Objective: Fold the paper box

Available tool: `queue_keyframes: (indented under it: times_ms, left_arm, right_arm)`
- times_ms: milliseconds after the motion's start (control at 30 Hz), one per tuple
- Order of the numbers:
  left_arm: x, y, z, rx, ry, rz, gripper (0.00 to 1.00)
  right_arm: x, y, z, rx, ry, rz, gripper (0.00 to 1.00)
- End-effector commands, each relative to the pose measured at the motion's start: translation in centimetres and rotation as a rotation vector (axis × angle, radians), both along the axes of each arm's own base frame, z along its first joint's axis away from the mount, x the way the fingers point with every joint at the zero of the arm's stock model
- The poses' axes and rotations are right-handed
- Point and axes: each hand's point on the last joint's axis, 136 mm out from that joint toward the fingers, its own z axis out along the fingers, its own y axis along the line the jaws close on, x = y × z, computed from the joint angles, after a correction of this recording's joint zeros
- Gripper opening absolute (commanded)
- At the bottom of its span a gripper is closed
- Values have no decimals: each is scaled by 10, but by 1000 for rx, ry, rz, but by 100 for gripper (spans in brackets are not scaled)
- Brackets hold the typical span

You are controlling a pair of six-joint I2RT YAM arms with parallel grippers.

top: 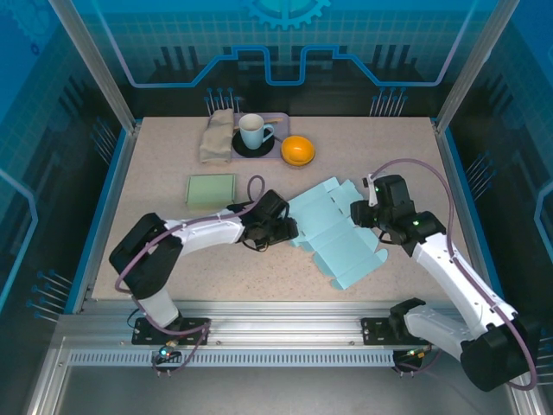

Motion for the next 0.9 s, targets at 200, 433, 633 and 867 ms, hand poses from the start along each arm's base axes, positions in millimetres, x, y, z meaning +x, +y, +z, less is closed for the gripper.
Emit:
queue_keyframes:
  times_ms: [200,433,633,867]
  left_arm:
    - [54,0,47,69,-254,-70,1]
    - [63,32,161,300,-574,-342,0]
    - [56,78,222,463,-745,-407,0]
    - [32,96,246,530,-935,-508,0]
  right_arm:
    - [12,52,46,126,-108,333,48]
    - [43,78,107,94,-255,505,49]
    - [58,107,144,-28,-406,792,48]
    - [71,118,137,-262,-455,1014,48]
